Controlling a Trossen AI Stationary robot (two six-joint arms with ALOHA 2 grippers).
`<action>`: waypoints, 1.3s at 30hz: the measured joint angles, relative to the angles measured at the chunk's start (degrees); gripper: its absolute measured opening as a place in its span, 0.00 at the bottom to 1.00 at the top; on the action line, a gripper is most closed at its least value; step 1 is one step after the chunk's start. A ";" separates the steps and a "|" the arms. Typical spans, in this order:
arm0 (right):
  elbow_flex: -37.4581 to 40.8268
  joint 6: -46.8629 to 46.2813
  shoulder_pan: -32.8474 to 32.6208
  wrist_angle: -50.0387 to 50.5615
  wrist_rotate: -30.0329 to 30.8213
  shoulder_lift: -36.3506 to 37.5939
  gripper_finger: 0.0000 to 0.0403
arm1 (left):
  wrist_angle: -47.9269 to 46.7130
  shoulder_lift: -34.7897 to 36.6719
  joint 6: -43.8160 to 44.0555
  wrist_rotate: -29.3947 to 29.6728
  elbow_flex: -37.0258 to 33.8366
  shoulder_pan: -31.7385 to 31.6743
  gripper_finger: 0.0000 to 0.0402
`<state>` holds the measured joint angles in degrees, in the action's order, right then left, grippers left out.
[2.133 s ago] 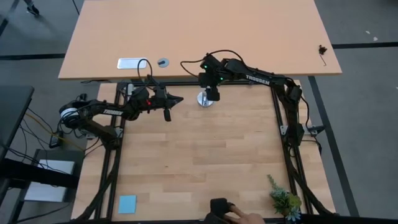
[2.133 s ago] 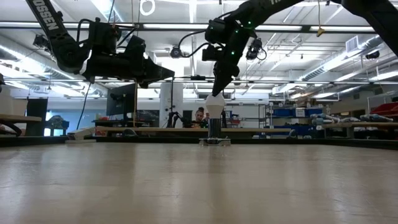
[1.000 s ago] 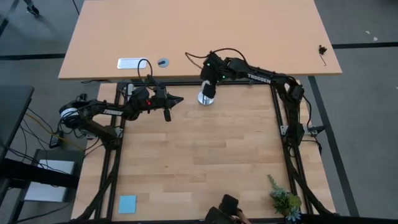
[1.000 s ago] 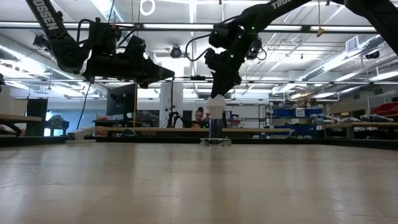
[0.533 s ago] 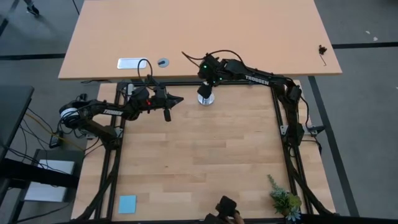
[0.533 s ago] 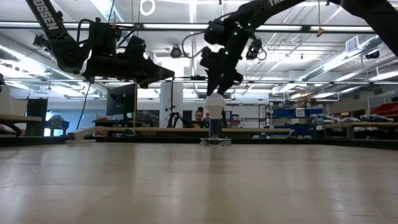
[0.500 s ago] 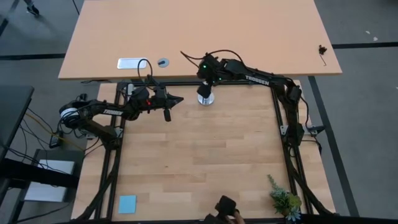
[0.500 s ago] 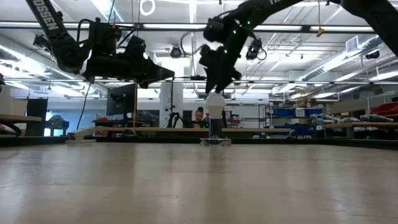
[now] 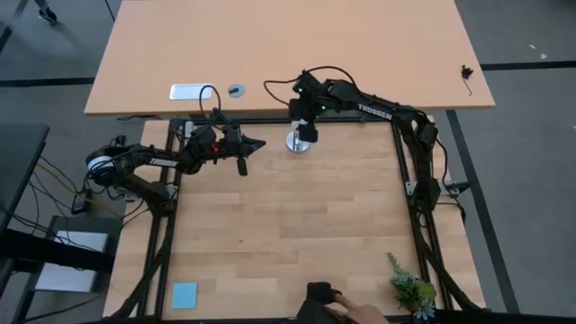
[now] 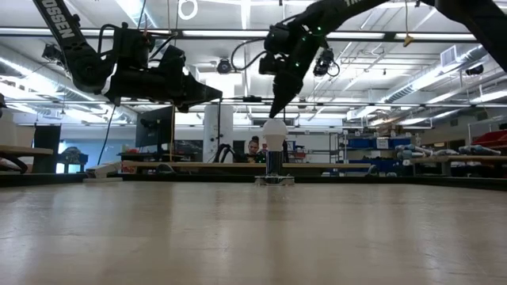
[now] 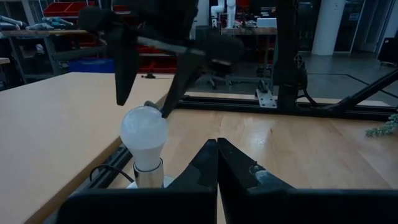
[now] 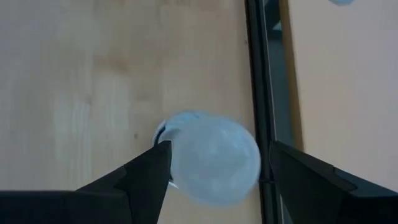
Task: Screw lightbulb
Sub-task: Insert the white lightbulb into the silver lamp
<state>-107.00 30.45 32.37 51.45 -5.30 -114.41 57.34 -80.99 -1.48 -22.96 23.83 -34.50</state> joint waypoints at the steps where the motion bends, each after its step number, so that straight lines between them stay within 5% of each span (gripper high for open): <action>1: 0.29 0.26 0.37 -0.01 -0.12 0.00 0.69 | 0.00 0.00 0.00 0.00 0.00 0.00 0.01; 16: 5.14 -1.75 1.52 -4.10 -0.78 0.48 0.62 | -0.04 0.00 0.00 0.00 0.00 -0.01 0.01; 26: 5.86 -41.61 0.94 -2.58 3.95 0.53 0.58 | -0.04 0.00 0.00 0.00 0.00 0.00 0.01; 30: 5.34 -40.50 -0.36 -2.16 4.43 0.41 0.60 | -0.04 0.00 0.00 0.00 0.00 -0.02 0.01; 36: 1.08 -22.55 -1.90 -2.83 4.02 -0.35 0.63 | -0.04 0.00 0.00 0.00 0.00 -0.02 0.01; 39: -1.50 -21.03 -2.62 -3.26 3.86 -0.15 0.62 | -0.04 0.00 0.00 -0.02 0.00 0.00 0.01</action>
<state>-108.50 9.42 29.75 48.19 -1.43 -114.56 57.30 -80.99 -1.48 -22.98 23.83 -34.50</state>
